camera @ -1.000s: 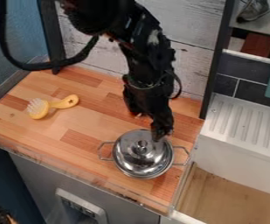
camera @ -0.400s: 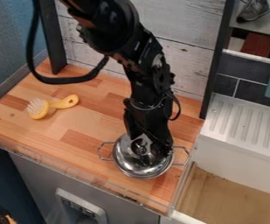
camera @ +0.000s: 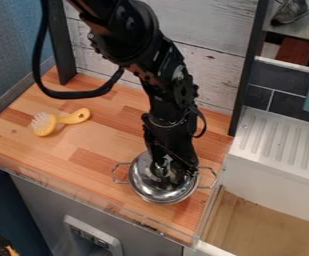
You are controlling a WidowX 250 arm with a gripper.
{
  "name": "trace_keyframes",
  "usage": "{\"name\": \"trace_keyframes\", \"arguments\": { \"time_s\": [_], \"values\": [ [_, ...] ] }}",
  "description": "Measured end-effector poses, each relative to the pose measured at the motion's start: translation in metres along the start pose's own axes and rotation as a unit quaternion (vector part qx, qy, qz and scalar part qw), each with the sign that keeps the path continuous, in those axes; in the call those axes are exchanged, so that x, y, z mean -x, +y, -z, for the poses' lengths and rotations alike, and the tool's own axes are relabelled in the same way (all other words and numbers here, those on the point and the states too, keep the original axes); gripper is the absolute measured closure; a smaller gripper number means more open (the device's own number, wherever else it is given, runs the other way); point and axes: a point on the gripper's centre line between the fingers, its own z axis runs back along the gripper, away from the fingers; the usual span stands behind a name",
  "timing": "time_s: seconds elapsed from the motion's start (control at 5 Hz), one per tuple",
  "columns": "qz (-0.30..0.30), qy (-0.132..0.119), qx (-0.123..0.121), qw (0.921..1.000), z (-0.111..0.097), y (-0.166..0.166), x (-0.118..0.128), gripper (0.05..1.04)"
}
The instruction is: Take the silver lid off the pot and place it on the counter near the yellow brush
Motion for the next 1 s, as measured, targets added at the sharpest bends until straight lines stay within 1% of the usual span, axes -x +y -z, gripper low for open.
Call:
{"name": "trace_keyframes", "arguments": {
  "time_s": [0.2,0.4,0.6,0.8,1.0],
  "values": [
    [0.0,-0.003,0.003,1.0,-0.002,-0.001,0.0,0.72],
    [-0.002,-0.005,0.005,1.0,-0.005,-0.005,0.002,0.797],
    [-0.002,-0.022,-0.001,0.9998,-0.017,-0.006,0.0,0.797],
    [0.004,-0.04,-0.019,0.999,-0.031,-0.001,-0.005,0.797],
    [-0.02,-0.063,-0.044,0.9968,-0.048,0.021,-0.007,0.797]
  ]
}}
